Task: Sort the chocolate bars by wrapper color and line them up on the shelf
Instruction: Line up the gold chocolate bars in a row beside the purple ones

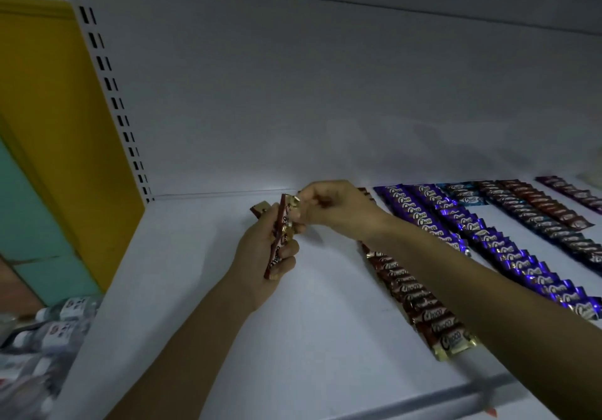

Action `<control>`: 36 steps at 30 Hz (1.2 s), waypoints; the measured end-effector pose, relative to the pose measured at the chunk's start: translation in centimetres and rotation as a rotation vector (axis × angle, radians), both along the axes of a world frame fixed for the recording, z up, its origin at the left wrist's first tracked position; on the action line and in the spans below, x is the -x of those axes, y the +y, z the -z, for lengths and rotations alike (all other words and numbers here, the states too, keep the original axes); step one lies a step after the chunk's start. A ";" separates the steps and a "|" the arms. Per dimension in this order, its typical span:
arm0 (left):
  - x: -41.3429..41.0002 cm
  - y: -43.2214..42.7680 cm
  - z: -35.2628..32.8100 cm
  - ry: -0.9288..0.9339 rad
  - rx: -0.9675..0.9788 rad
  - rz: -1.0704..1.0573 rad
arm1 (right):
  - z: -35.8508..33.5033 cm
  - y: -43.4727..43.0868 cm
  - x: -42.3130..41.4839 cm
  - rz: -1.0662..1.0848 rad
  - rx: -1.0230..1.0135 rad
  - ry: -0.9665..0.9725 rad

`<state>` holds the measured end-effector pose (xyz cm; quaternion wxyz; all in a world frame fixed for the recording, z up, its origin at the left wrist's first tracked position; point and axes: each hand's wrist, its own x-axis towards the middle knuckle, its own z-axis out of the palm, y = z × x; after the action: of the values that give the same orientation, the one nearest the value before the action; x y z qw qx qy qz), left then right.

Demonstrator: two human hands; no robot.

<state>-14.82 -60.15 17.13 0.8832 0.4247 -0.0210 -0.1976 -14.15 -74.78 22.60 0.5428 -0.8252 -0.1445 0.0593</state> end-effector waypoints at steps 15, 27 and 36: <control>-0.1 0.0 0.3 0.007 0.019 -0.108 | 2.9 -3.8 -1.1 0.275 0.666 -0.160; -0.1 0.0 0.5 -0.040 -0.019 -0.058 | 3.4 -3.8 -4.1 0.352 1.040 -0.337; 0.3 -0.2 -0.1 -0.123 -0.069 -0.075 | 2.3 -2.7 -2.8 0.347 0.472 -0.284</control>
<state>-15.10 -60.39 17.23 0.8720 0.4666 -0.0526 -0.1387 -11.30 -77.47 20.33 0.3129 -0.9406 -0.0580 -0.1179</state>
